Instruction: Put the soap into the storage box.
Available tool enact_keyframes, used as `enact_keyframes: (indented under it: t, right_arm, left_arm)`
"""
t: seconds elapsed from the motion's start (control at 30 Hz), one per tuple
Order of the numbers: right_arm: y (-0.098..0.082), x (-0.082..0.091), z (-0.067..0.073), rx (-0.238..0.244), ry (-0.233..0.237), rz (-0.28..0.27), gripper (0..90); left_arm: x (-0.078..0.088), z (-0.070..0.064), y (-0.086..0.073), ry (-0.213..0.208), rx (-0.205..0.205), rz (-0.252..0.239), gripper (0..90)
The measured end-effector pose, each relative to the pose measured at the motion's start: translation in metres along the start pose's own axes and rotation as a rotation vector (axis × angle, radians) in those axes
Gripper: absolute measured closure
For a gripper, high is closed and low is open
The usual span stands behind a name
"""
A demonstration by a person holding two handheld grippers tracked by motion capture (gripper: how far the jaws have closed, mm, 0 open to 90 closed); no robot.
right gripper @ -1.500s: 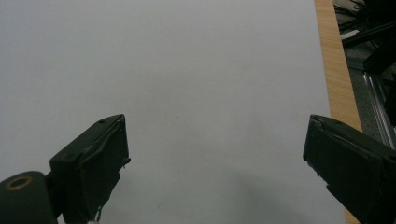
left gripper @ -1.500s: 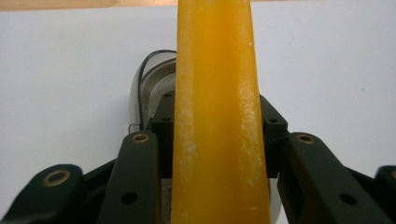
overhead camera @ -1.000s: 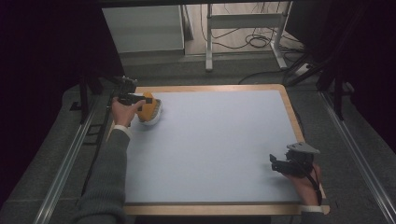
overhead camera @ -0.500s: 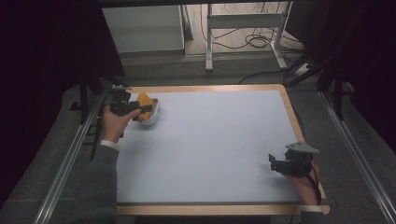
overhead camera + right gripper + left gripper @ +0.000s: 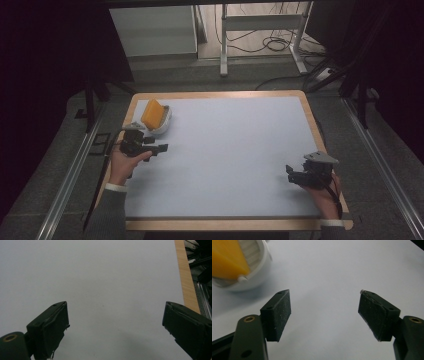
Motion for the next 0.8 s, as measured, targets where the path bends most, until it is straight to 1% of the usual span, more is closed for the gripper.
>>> enact_keyframes:
  t: [0.07, 0.1, 0.13, 0.17, 0.2, 0.23, 0.27, 0.3, 0.33, 0.43, 0.5, 0.6, 0.67, 0.7, 0.73, 0.8]
  right_arm:
    - [0.000, 0.000, 0.000, -0.001, 0.000, 0.000, 6.7]
    - [0.000, 0.000, 0.000, 0.000, -0.002, 0.000, 6.6]
    - [0.000, 0.000, 0.000, 0.000, -0.002, 0.000, 6.6]
    - [0.000, -0.001, 0.001, 0.001, -0.001, 0.001, 6.6]
    - [0.000, -0.001, 0.001, 0.001, -0.001, 0.001, 6.6]
    - [0.000, -0.001, 0.001, 0.000, -0.001, 0.000, 6.7]
    - [0.000, 0.000, 0.001, 0.000, -0.001, -0.001, 6.7]
    - [0.000, 0.000, 0.000, 0.000, -0.001, -0.001, 6.6]
    - [0.000, 0.000, 0.000, -0.001, -0.002, 0.000, 6.6]
    - [0.000, -0.001, 0.000, 0.004, -0.004, 0.003, 6.7]
    - [0.000, -0.002, 0.001, 0.006, -0.004, 0.004, 6.6]
    - [0.000, -0.002, 0.002, 0.010, -0.002, 0.005, 6.6]
    - [0.001, -0.002, 0.003, 0.012, -0.003, 0.003, 6.6]
    - [0.001, -0.002, 0.003, 0.014, -0.002, 0.000, 6.7]
    - [0.001, -0.002, 0.003, 0.019, -0.003, -0.005, 6.6]
    - [0.003, -0.001, 0.004, 0.017, -0.001, -0.015, 6.6]
  left_arm:
    - [0.000, -0.003, -0.009, -0.011, 0.001, 0.000, 26.8]
    - [0.000, -0.006, -0.018, -0.023, 0.002, -0.002, 26.8]
    - [0.000, -0.006, -0.018, -0.023, 0.002, -0.002, 26.9]
    - [0.001, -0.007, -0.025, -0.049, 0.021, -0.024, 27.3]
    - [0.001, -0.007, -0.025, -0.049, 0.021, -0.024, 27.3]
    - [0.001, -0.007, -0.031, -0.057, 0.025, -0.018, 27.3]
    - [0.001, -0.007, -0.033, -0.052, 0.024, -0.016, 26.9]
    - [0.002, -0.006, -0.039, -0.036, 0.026, -0.026, 27.0]
    - [0.003, -0.005, -0.040, -0.033, 0.039, -0.038, 27.4]
    - [0.004, -0.004, -0.040, -0.036, 0.035, -0.029, 27.5]
    - [0.005, -0.002, -0.040, -0.016, 0.040, -0.036, 27.6]
    - [0.004, 0.000, -0.042, -0.015, 0.047, -0.034, 27.6]
    - [0.003, 0.002, -0.043, 0.000, 0.046, -0.027, 27.5]
    - [0.003, 0.002, -0.044, 0.001, 0.050, -0.029, 27.5]
    - [0.003, 0.001, -0.045, -0.007, 0.053, -0.029, 27.5]
    - [0.002, 0.000, -0.045, -0.007, 0.045, -0.028, 27.1]
Point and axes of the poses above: each handheld gripper's, and its own axes: x roughly backward along the jaws, y roughly out of its top, z roughly to its left, the point moved 5 cm from there along -x, roughly forward along the jaws, and after that the axes turned 5 degrees about x, right-handed, at the moved point
